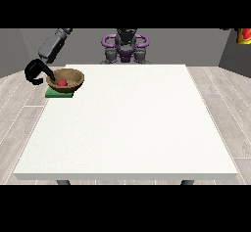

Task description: Pick the cup and pour the ball into the bowl, then pick the bowl and place it on the pad

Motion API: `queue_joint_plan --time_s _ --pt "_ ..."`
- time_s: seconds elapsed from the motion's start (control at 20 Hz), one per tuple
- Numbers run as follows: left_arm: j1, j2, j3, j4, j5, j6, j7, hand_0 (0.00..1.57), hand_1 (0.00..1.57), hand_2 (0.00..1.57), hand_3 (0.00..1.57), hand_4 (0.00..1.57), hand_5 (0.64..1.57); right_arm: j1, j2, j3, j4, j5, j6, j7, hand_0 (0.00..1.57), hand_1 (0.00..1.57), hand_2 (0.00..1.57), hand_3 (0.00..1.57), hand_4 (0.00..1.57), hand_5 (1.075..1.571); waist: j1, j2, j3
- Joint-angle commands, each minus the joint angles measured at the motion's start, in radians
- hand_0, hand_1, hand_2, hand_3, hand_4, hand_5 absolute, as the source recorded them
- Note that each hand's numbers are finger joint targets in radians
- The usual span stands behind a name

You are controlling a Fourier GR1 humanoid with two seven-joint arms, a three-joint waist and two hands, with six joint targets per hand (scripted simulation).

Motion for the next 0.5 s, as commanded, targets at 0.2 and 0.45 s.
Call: queue_joint_plan --time_s 0.2,0.45 --pt "0.022 -0.123 -0.072 -0.128 0.009 0.066 0.043 0.00 0.00 0.00 0.00 1.19 1.569 -0.014 0.020 0.068 0.059 0.062 0.029 0.015 0.00 0.00 0.00 0.00 0.00 1.400 0.034 -0.059 0.0018" --pt "0.032 -0.049 -0.066 -0.001 -0.014 0.040 0.081 0.00 0.00 0.00 0.00 1.19 1.569 -0.063 -0.047 0.120 -0.016 0.087 0.090 0.179 0.00 0.00 0.00 0.00 0.20 1.375 -0.031 -0.201 -0.0013"
